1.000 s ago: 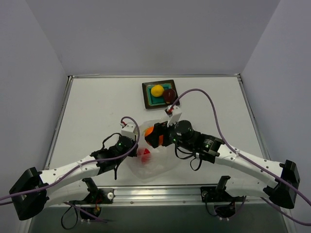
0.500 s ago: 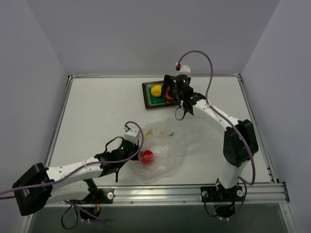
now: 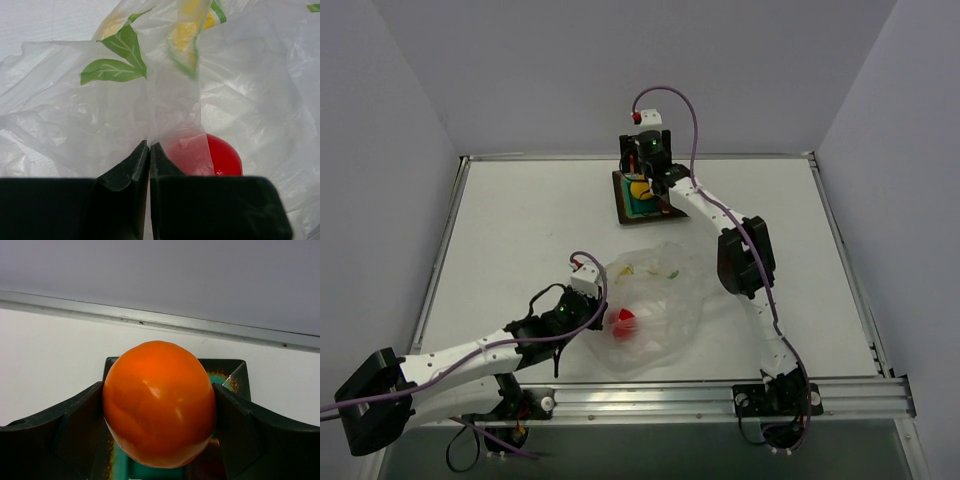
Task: Take the fake fruits out of the plastic bag
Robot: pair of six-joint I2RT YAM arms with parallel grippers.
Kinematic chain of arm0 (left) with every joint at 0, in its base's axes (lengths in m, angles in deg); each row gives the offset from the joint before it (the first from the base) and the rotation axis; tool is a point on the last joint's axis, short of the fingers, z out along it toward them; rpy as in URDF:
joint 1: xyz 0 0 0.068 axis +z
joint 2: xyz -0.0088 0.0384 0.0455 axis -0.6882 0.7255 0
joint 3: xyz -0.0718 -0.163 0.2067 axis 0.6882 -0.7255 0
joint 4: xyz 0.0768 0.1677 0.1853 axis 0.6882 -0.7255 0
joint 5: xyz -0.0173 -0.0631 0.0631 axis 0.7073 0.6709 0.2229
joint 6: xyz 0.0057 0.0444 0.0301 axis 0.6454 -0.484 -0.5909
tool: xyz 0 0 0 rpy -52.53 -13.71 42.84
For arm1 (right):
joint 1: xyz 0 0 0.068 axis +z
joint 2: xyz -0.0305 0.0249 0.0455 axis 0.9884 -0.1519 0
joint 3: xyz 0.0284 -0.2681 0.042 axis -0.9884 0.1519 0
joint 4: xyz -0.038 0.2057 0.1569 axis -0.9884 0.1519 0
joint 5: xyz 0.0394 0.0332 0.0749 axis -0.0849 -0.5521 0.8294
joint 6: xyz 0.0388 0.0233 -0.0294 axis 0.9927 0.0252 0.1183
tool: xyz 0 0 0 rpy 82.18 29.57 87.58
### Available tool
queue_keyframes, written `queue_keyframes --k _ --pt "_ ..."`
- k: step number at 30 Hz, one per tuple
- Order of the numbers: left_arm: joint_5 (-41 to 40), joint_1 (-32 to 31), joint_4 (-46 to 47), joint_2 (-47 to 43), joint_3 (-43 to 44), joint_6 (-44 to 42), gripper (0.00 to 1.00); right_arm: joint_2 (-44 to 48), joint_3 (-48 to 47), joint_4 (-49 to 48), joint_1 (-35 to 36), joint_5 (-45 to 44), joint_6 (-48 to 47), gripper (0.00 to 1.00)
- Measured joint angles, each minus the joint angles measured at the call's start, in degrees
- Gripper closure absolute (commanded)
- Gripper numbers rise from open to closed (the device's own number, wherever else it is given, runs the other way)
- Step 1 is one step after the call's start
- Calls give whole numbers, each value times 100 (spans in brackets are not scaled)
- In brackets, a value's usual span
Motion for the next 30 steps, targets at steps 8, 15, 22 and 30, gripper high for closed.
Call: queue_keyframes --k 8,15,22,30 --pt "44 15 96 66 0 -4 98 -1222 -1141 238 -304 -339 -101 66" --pt "48 17 94 79 0 -4 98 -1436 -1187 313 -538 -348 22 61" --pt "39 20 81 79 0 -2 98 -1473 -1187 326 -560 -223 229 40" --pt "-44 20 0 61 2 2 98 -1370 -957 315 -546 20 525 14"
